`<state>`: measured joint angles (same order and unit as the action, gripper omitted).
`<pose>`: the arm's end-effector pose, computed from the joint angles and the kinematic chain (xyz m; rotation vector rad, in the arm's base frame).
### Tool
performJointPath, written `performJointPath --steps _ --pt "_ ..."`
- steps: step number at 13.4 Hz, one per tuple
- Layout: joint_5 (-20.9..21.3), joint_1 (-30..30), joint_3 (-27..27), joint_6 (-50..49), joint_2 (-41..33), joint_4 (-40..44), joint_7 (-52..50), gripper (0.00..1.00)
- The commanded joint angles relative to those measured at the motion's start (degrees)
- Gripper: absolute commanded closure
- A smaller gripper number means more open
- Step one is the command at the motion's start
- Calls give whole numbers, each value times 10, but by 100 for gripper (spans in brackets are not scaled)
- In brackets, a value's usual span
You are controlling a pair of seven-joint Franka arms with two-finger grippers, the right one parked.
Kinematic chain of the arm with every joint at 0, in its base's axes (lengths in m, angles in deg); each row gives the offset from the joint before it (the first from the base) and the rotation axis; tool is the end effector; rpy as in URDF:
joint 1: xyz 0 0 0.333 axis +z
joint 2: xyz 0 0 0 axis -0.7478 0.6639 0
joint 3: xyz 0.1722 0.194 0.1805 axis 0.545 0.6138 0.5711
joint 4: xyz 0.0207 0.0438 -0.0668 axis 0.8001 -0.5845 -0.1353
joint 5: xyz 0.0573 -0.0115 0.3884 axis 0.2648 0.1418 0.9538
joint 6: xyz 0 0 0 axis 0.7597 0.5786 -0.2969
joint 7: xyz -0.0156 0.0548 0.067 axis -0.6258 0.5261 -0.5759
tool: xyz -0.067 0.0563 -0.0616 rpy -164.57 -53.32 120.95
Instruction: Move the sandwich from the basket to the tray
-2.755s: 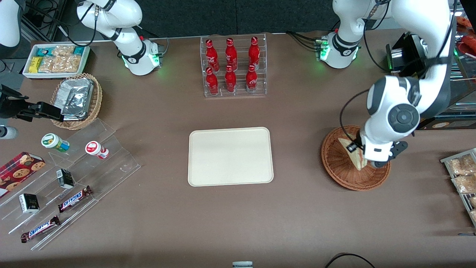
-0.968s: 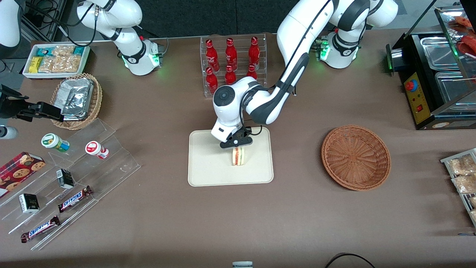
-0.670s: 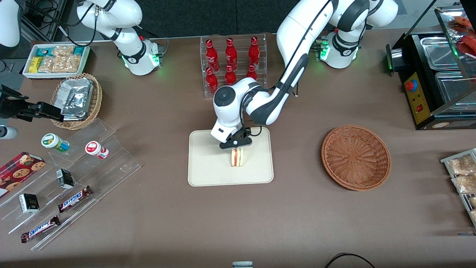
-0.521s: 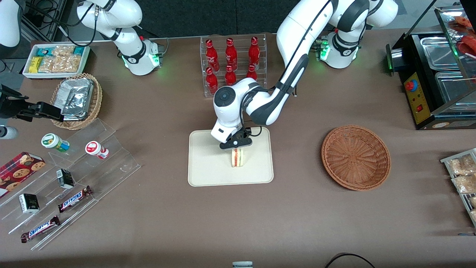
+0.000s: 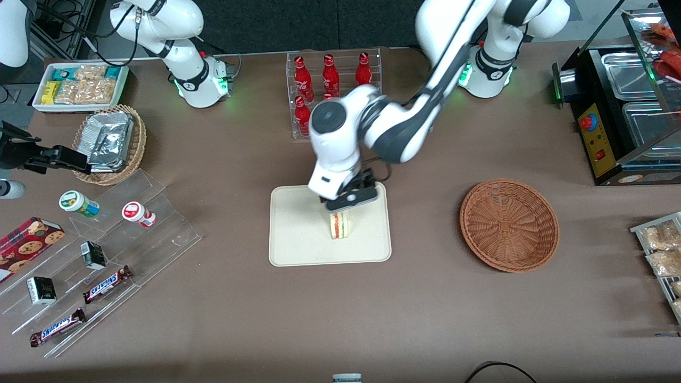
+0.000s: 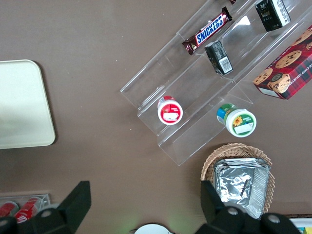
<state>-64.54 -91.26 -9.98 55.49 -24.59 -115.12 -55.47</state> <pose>0.5240 -0.4788 0.4246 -3.0083 -0.5361 -0.1350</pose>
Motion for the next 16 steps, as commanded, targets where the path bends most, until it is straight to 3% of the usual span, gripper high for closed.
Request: performJointPath --steps 1,3,8,16 --pt "-12 64 -5 -76 -98 -27 -1 0" --pt "-13 115 -5 -131 -146 -31 33 0" --pt "-64 259 -4 -257 -242 -47 315 0" --pt "-86 411 0 -273 -378 -171 614 0"
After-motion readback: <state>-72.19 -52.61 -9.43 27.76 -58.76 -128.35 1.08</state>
